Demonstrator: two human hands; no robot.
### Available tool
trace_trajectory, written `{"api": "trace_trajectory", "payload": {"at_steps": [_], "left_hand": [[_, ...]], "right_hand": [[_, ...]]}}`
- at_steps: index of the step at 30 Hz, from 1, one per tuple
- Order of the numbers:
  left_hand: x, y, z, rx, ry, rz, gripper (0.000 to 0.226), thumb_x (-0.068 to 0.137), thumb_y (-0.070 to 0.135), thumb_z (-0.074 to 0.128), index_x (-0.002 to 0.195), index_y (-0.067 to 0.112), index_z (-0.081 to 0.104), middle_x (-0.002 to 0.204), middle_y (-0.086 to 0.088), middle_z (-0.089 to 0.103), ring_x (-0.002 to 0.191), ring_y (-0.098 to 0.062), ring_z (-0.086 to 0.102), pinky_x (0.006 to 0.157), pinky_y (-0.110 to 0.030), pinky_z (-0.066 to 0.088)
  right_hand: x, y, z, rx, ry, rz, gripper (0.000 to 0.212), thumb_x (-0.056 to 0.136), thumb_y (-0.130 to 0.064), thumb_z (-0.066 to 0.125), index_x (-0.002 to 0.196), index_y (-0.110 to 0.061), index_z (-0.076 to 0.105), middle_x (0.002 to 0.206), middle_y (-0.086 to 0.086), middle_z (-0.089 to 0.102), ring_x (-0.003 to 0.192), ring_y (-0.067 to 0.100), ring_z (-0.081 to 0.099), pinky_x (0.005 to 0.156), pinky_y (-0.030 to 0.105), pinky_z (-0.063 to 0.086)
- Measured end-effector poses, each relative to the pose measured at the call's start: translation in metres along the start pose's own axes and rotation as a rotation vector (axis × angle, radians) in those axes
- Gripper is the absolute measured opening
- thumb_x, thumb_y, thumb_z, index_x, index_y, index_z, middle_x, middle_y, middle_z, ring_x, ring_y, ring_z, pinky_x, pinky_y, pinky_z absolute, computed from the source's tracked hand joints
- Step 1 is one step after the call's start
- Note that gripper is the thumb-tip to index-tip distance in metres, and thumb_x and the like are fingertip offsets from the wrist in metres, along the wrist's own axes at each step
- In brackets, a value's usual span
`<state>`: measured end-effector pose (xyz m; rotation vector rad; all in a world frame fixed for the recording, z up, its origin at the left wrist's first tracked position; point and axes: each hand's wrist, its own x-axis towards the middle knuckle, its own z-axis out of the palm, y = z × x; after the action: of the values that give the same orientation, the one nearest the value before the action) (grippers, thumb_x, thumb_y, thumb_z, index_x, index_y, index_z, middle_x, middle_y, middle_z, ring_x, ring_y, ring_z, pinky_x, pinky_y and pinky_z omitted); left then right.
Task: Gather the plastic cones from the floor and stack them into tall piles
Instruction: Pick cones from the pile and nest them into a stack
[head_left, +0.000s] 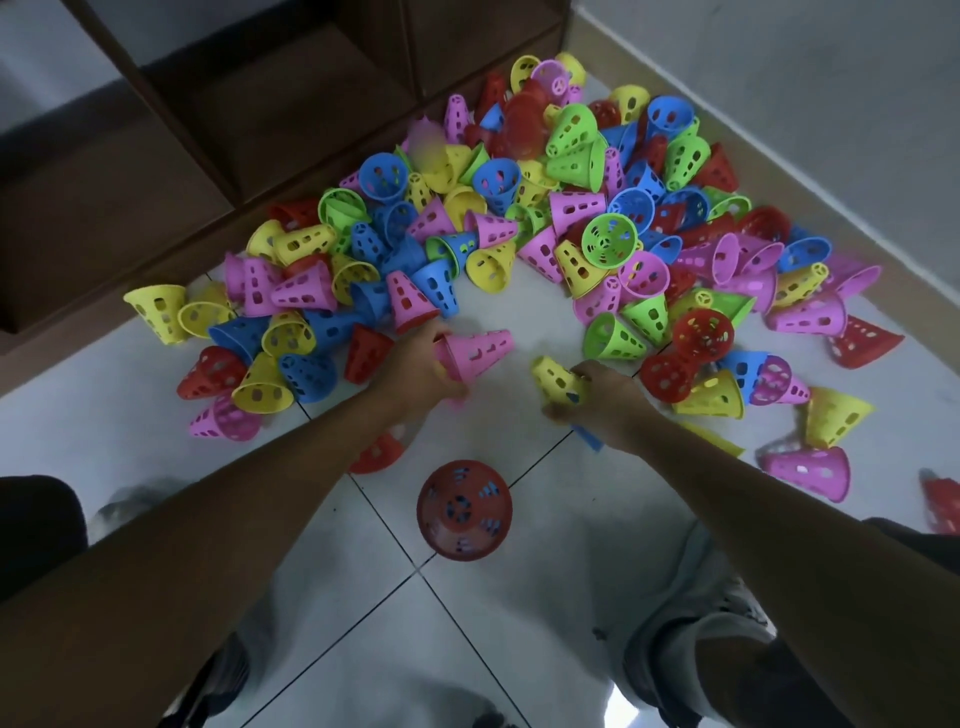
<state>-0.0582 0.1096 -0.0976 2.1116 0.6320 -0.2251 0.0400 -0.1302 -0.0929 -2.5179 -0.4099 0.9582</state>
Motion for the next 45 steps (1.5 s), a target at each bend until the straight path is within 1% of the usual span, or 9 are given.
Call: {"api": "trace_trajectory", "payload": {"at_steps": [5, 11, 14, 16, 21, 24, 28, 34, 45], "left_hand": [[-0.019, 0.018, -0.026, -0.110, 0.040, 0.031, 0.070, 0.066, 0.011, 0.092, 0.127, 0.011, 0.056, 0.110, -0.003, 0.068, 0.100, -0.022, 0.067, 0.087, -0.044, 0.058], [-0.050, 0.044, -0.071, -0.176, 0.025, 0.022, 0.064, 0.074, 0.024, 0.090, 0.126, 0.016, 0.053, 0.120, -0.002, 0.064, 0.107, -0.024, 0.065, 0.087, -0.047, 0.057], [-0.078, 0.069, -0.098, -0.179, -0.003, 0.000, 0.062, 0.075, 0.033, 0.089, 0.124, 0.022, 0.052, 0.117, 0.002, 0.062, 0.106, -0.021, 0.064, 0.089, -0.050, 0.059], [-0.096, 0.089, -0.117, -0.140, -0.025, 0.009, 0.065, 0.073, 0.037, 0.090, 0.124, 0.022, 0.053, 0.116, 0.002, 0.063, 0.105, -0.020, 0.065, 0.084, -0.049, 0.061], [-0.147, 0.127, -0.157, -0.077, -0.082, 0.068, 0.065, 0.071, 0.035, 0.091, 0.124, 0.023, 0.056, 0.110, 0.005, 0.069, 0.095, -0.017, 0.071, 0.065, -0.033, 0.059], [-0.176, 0.133, -0.171, -0.067, -0.100, 0.088, 0.066, 0.069, 0.036, 0.093, 0.123, 0.025, 0.057, 0.110, 0.004, 0.070, 0.089, -0.016, 0.073, 0.063, -0.029, 0.058], [-0.197, 0.127, -0.179, 0.038, -0.147, 0.110, 0.071, 0.061, 0.045, 0.095, 0.119, 0.029, 0.058, 0.108, 0.005, 0.071, 0.092, -0.017, 0.072, 0.082, -0.047, 0.062], [-0.190, 0.132, -0.178, 0.084, -0.232, 0.072, 0.059, 0.070, 0.040, 0.089, 0.118, 0.026, 0.057, 0.112, 0.002, 0.067, 0.090, -0.019, 0.074, 0.074, -0.043, 0.064], [-0.184, 0.125, -0.178, 0.075, -0.427, -0.002, 0.059, 0.074, 0.036, 0.086, 0.124, 0.028, 0.057, 0.118, -0.002, 0.065, 0.090, -0.025, 0.075, 0.081, -0.052, 0.062]], "right_hand": [[-0.026, -0.035, -0.028, 0.222, -0.008, -0.082, 0.043, 0.090, -0.047, 0.071, 0.119, -0.025, 0.047, 0.097, -0.005, 0.058, 0.084, 0.013, 0.058, 0.062, 0.022, 0.045], [-0.070, -0.072, -0.058, 0.355, -0.049, -0.300, 0.057, 0.091, -0.053, 0.066, 0.141, -0.035, 0.047, 0.121, -0.011, 0.067, 0.112, 0.009, 0.061, 0.097, 0.029, 0.050], [-0.107, -0.094, -0.073, 0.286, -0.105, -0.397, 0.066, 0.087, -0.064, 0.064, 0.145, -0.041, 0.041, 0.125, -0.019, 0.064, 0.115, 0.002, 0.059, 0.099, 0.026, 0.045], [-0.131, -0.107, -0.083, 0.231, -0.126, -0.448, 0.045, 0.091, -0.059, 0.062, 0.131, -0.043, 0.049, 0.113, -0.027, 0.064, 0.104, -0.004, 0.061, 0.095, 0.024, 0.046], [-0.186, -0.123, -0.090, 0.068, -0.143, -0.558, 0.052, 0.085, -0.072, 0.058, 0.126, -0.041, 0.051, 0.128, -0.002, 0.053, 0.121, 0.014, 0.052, 0.106, 0.039, 0.043], [-0.212, -0.121, -0.078, -0.082, -0.161, -0.540, 0.058, 0.081, -0.070, 0.059, 0.132, -0.050, 0.043, 0.129, -0.007, 0.036, 0.119, 0.011, 0.049, 0.106, 0.033, 0.041], [-0.208, -0.125, -0.055, -0.260, -0.124, -0.567, 0.062, 0.087, -0.054, 0.069, 0.140, -0.051, 0.039, 0.129, -0.007, 0.023, 0.111, 0.023, 0.056, 0.103, 0.037, 0.047], [-0.188, -0.115, -0.041, -0.382, -0.112, -0.516, 0.061, 0.085, -0.056, 0.071, 0.138, -0.046, 0.043, 0.142, -0.005, 0.020, 0.122, 0.027, 0.048, 0.098, 0.032, 0.042], [-0.180, -0.104, -0.044, -0.203, -0.114, -0.483, 0.075, 0.078, -0.072, 0.064, 0.144, -0.048, 0.037, 0.145, -0.012, 0.023, 0.124, 0.018, 0.052, 0.108, 0.040, 0.045]]}}
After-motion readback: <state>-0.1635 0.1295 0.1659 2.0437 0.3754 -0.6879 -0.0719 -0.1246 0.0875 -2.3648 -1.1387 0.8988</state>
